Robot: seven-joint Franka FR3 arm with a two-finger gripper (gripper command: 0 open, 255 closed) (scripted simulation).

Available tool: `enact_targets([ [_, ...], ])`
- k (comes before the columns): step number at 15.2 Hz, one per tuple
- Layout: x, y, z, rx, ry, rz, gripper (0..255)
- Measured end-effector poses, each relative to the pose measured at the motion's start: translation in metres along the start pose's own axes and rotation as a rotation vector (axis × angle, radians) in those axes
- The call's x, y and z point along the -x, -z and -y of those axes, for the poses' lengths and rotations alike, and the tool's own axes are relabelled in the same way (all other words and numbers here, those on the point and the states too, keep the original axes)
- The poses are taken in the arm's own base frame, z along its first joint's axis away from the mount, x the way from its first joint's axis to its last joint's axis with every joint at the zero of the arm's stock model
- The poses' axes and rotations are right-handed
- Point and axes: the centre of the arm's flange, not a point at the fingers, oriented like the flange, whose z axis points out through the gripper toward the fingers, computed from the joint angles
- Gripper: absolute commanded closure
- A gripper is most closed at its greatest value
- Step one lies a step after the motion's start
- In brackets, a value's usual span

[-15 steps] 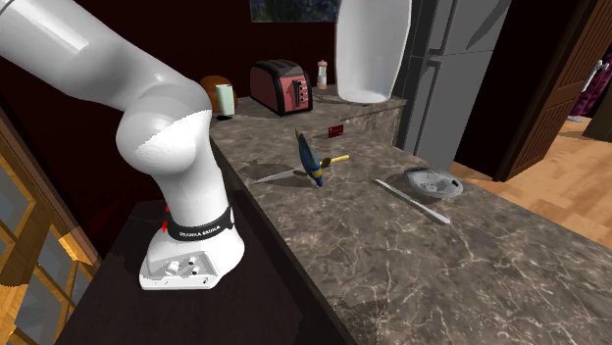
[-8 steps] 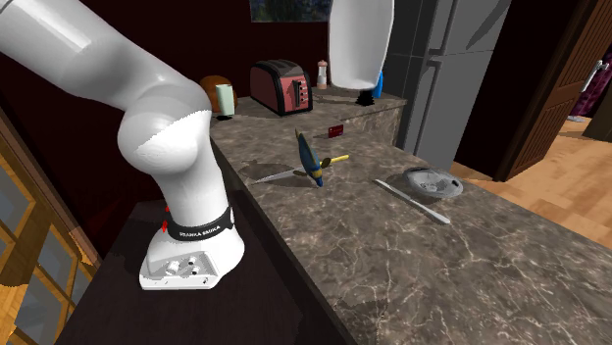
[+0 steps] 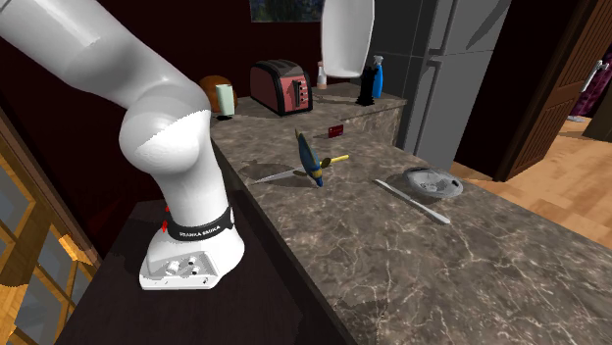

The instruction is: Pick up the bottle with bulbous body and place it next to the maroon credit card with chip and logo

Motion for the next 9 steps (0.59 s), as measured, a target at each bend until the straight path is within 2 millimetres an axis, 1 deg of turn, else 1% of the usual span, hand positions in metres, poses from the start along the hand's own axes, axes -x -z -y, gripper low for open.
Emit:
enact_targets([
  [9,-0.018,-0.005,0.118,0.000,0.000,0.000,255],
])
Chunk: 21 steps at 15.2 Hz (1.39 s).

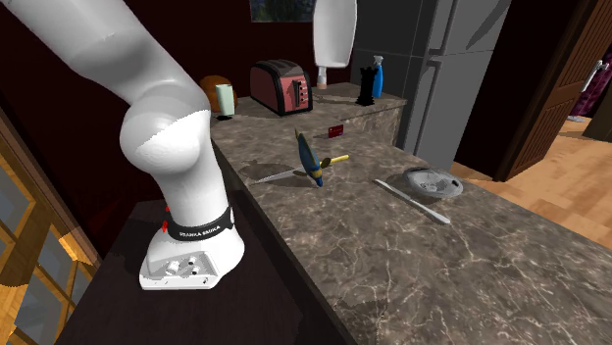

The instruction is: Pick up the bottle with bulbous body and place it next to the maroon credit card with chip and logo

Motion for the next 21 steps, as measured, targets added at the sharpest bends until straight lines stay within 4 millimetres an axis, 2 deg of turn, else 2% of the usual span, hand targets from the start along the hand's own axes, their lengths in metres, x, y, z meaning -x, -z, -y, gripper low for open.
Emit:
enact_targets([
  [12,-0.026,-0.011,0.158,0.002,0.008,0.001,255],
  [13,-0.028,-0.014,0.166,0.001,0.004,0.000,255],
  [16,-0.029,-0.027,0.172,0.000,0.000,0.000,255],
  [21,-0.023,-0.053,0.172,0.000,-0.001,0.000,255],
])
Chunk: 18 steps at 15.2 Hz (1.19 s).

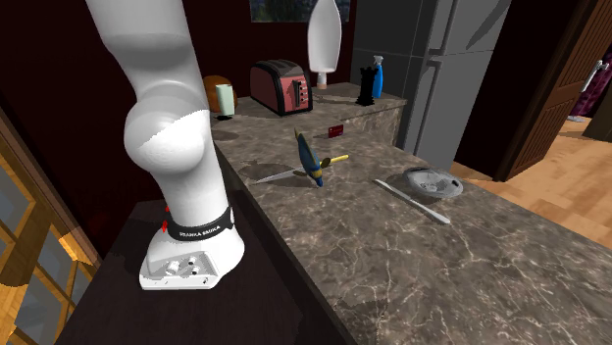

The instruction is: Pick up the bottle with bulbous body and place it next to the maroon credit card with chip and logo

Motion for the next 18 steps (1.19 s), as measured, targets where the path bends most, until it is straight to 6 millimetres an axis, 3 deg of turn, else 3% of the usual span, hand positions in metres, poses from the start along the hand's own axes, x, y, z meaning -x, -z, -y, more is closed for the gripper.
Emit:
enact_targets([
  [18,0.021,-0.092,-0.002,0.000,0.000,0.000,255],
])
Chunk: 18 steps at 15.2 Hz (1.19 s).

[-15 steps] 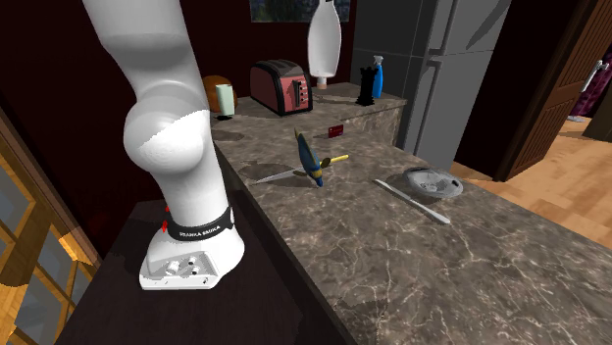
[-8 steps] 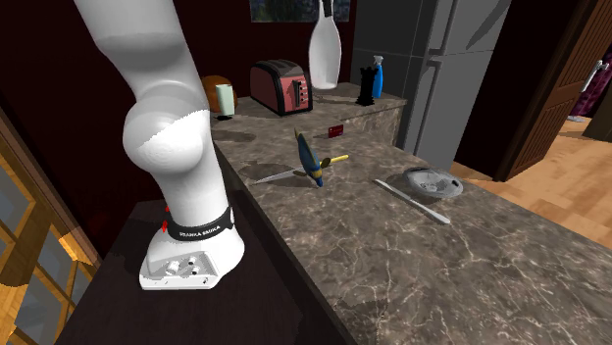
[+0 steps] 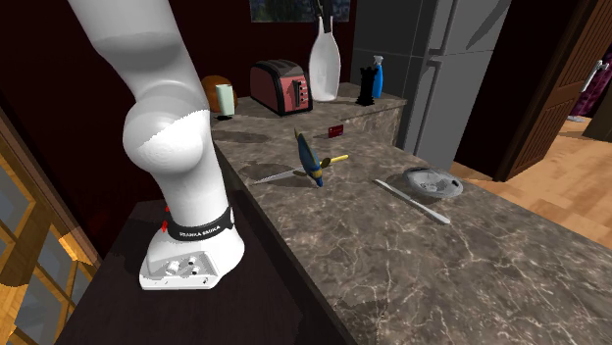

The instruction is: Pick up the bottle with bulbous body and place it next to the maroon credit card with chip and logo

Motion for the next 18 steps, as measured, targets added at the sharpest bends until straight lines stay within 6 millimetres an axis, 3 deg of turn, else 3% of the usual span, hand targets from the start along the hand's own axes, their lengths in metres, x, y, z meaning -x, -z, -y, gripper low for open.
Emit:
enact_targets([
  [18,0.022,-0.093,-0.002,0.000,0.000,0.000,255],
])
